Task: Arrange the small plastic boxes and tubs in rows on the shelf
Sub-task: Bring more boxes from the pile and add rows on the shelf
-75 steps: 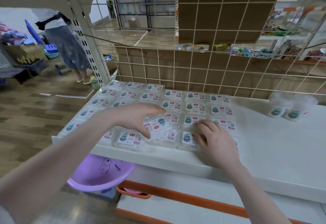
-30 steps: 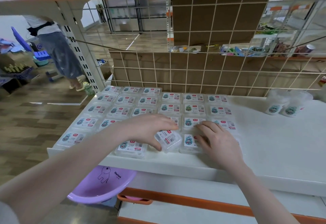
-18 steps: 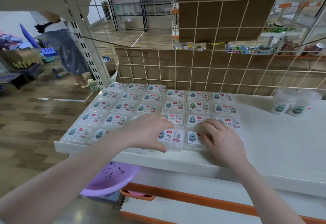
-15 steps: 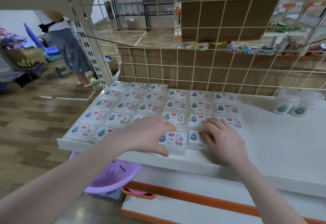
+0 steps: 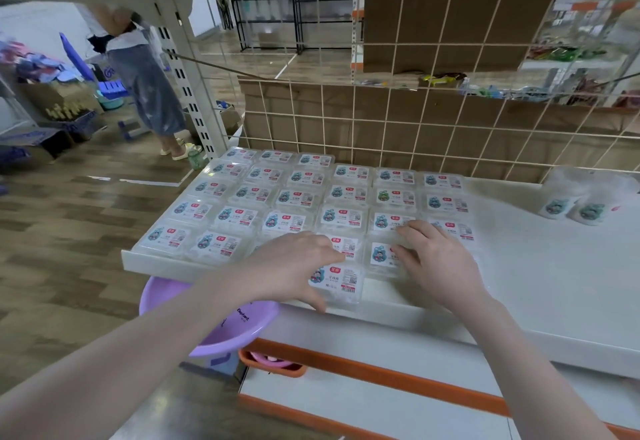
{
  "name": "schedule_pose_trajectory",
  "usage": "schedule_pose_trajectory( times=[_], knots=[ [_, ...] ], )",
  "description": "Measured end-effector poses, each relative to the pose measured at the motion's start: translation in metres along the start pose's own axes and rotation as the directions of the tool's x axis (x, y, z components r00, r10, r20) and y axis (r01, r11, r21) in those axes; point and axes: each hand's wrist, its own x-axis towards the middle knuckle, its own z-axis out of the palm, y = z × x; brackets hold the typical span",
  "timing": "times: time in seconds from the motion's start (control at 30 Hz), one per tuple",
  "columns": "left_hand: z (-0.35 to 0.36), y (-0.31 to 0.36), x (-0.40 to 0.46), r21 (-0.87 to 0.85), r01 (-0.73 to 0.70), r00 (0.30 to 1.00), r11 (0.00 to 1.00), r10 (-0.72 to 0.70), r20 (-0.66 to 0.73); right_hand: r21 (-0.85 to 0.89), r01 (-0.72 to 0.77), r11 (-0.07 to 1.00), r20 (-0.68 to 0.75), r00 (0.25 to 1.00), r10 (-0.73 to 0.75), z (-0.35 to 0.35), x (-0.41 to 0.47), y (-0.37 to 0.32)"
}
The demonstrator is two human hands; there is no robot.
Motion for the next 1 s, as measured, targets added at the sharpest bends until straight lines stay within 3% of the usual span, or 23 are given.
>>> schedule_pose_trajectory(
  times=[0.47, 1.0],
  knots=[
    [-0.001, -0.017, 0.008, -0.013, 0.004, 1.0, 1.0, -0.004, -0.005, 0.033, -0.089, 0.996, 0.132, 0.988, 0.084, -0.006, -0.004, 0.001],
    [0.012, -0.018, 0.008, 0.057, -0.01, 0.99, 0.998, 0.018, -0.141, -0.044, -0.259, 0.965, 0.242, 0.934, 0.261, -0.017, -0.004, -0.02]
  ],
)
